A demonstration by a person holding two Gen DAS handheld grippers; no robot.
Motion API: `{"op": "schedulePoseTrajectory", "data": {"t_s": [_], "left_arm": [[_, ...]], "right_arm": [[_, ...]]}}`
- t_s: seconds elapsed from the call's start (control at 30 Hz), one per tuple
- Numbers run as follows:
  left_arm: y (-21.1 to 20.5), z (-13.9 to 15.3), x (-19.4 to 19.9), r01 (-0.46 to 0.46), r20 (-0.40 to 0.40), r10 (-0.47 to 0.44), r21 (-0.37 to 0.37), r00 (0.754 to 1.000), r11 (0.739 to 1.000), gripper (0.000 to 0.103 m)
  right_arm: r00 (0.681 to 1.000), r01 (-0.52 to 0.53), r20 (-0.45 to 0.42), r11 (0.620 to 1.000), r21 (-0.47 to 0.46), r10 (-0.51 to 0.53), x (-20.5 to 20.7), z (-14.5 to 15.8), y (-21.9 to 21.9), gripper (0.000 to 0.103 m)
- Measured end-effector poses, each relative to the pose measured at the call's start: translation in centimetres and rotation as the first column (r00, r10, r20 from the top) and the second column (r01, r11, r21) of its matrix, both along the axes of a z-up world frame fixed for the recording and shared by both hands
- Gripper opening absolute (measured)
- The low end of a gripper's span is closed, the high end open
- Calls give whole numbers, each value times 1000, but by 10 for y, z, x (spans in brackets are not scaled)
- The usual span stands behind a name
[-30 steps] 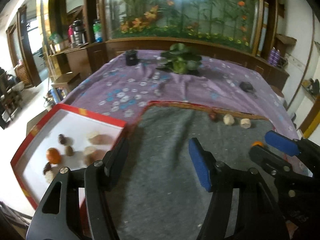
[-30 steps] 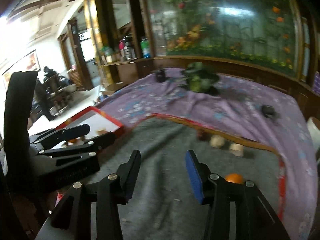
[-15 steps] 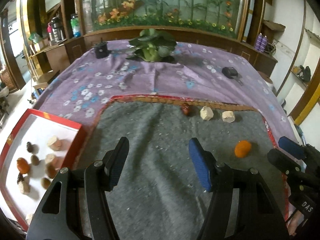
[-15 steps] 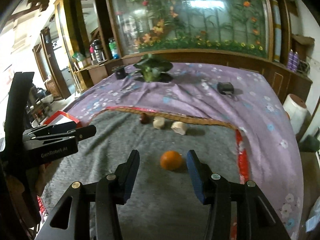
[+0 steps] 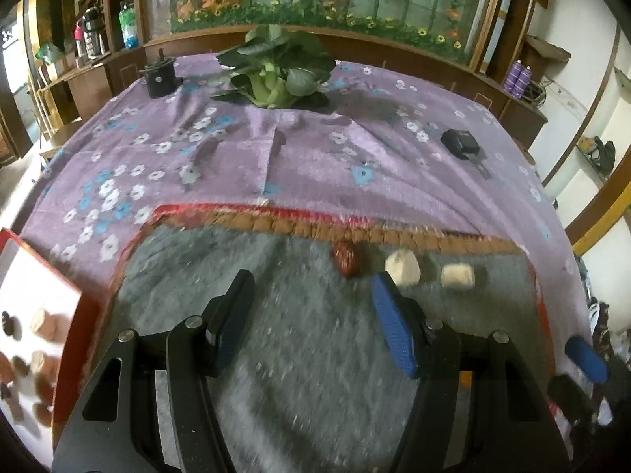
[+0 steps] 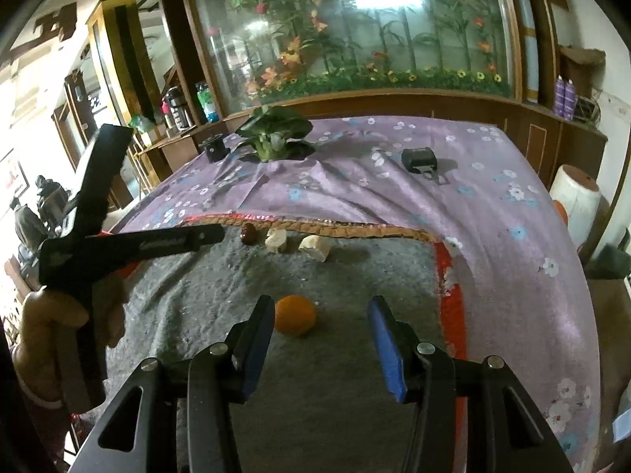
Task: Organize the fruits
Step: 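Move both empty tools back over the felt, then grasp a red date with the left tool while the right tool grasps a beige cake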
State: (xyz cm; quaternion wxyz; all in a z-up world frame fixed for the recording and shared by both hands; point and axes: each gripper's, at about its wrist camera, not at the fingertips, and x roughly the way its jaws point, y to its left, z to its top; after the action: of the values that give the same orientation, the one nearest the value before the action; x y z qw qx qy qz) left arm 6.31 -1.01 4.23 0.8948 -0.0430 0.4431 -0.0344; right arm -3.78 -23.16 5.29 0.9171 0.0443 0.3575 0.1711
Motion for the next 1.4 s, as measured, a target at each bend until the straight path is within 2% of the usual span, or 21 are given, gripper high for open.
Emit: {"op": "schedulePoseTrajectory", "data": {"t_s": [0.27, 0.33, 0.37, 0.47, 0.6, 0.73, 0.87, 0.97, 1.07, 1.13, 1.2, 1.4], "left_arm": [[-6, -16, 38, 23, -78, -27, -60, 997, 998, 62], [-9, -21, 43, 27, -99, -31, -47, 995, 999, 50], [-10, -25, 44, 30, -115, -35, -43, 993, 999, 28], [-10, -27, 42, 59, -110, -64, -51, 992, 997, 17], [-6, -22, 35, 60, -95, -63, -40, 993, 997, 17], [2, -15, 25, 45, -73, -46, -17, 996, 999, 17], [5, -9, 12, 47, -49, -46, 16, 998, 999, 17], [7, -7, 9, 50, -50, -49, 12, 998, 999, 17], [10, -4, 3, 49, -38, -48, 22, 998, 999, 17], [11, -2, 0, 47, -28, -46, 29, 999, 998, 17], [11, -1, -1, 47, -26, -47, 22, 999, 999, 17], [12, 0, -7, 42, -24, -41, 37, 999, 998, 17]], "right_arm": [[1000, -18, -16, 1000, 7, 19, 17, -2, 0, 48], [1000, -23, -16, 1000, 7, 23, 22, -1, 1, 48], [999, -28, -19, 1000, 12, 28, 24, -1, 2, 48], [998, -54, -29, 998, 20, 54, 36, -1, 6, 48], [993, -101, -67, 995, 1, 101, 59, -9, 18, 48], [989, -119, -84, 993, 23, 120, 85, -12, 26, 48], [998, -40, -51, 995, -96, 35, 111, -8, 30, 48], [993, -34, -115, 981, -192, 11, 133, -22, 36, 48], [983, -104, -170, 971, -214, 68, 125, -30, 44, 48], [979, -165, -151, 962, -216, 134, 103, -26, 50, 48], [986, -149, -114, 958, -247, 125, 92, -20, 52, 48], [970, -209, -155, 966, -153, 185, 94, -22, 56, 48]]}}
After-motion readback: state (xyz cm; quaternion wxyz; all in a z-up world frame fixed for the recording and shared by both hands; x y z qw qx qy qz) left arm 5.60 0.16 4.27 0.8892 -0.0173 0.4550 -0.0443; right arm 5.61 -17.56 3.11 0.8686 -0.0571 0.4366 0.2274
